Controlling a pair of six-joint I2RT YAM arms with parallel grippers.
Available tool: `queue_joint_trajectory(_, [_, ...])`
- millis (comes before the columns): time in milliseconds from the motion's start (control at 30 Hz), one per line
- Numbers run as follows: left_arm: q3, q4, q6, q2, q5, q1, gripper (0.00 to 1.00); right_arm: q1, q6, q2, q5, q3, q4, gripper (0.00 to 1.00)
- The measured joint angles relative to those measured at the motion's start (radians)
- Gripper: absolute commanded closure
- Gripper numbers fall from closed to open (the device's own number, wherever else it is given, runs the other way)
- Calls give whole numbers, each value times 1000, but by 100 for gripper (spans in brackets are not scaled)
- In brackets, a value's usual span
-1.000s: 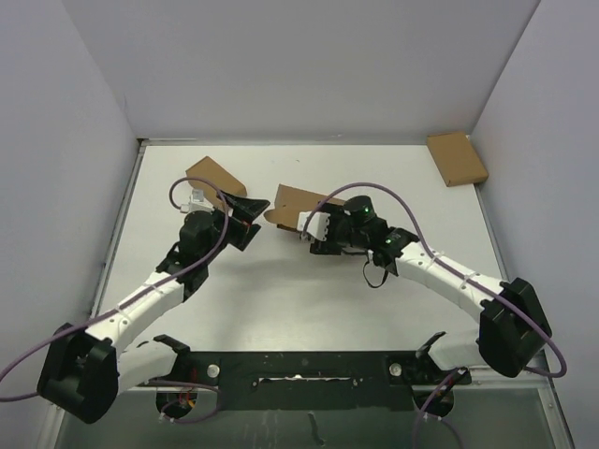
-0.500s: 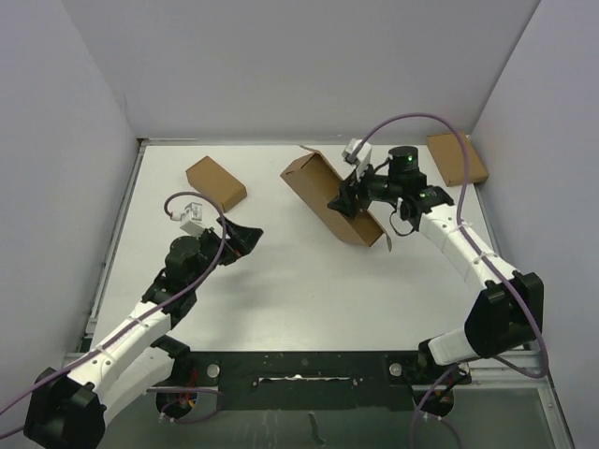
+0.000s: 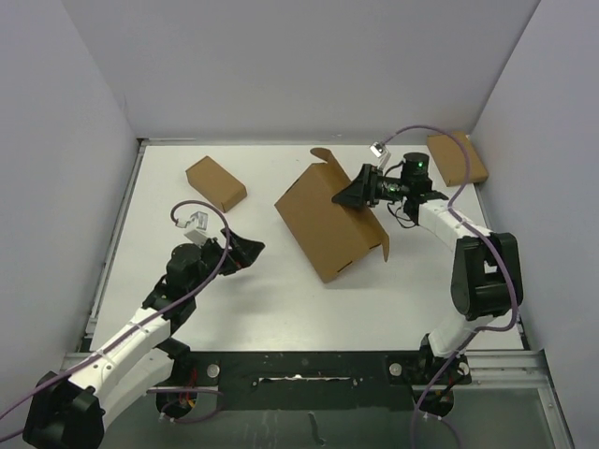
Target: Fold the paper box
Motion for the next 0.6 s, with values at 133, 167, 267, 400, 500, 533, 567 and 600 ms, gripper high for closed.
queue_joint_trajectory(133, [-4, -1, 0, -9, 3, 0, 2, -18, 179, 63, -42, -72, 122, 53])
queue_joint_trajectory(167, [-4, -1, -1, -8, 3, 0, 2, -21, 212, 82, -48, -85, 146, 52])
queue_joint_trajectory(267, [-4, 7, -3, 4, 11, 0, 3, -23, 286, 137, -57, -116, 195, 50])
queue_joint_trajectory(400, [-4, 18, -15, 66, 31, -1, 3, -23, 304, 188, -86, -122, 229, 40])
queue_joint_trajectory(500, [-4, 21, -34, 108, 43, -6, 4, -23, 240, 203, -85, -121, 189, 28])
queue_joint_trajectory(533, [-4, 24, -40, 122, 47, -10, 4, -22, 202, 203, -77, -120, 161, 24])
queue_joint_trajectory(567, [-4, 26, -48, 138, 48, -16, 4, -21, 150, 206, -64, -117, 125, 20])
queue_joint_trajectory(600, [-4, 25, -55, 150, 50, -23, 4, -21, 97, 212, -52, -109, 82, 15])
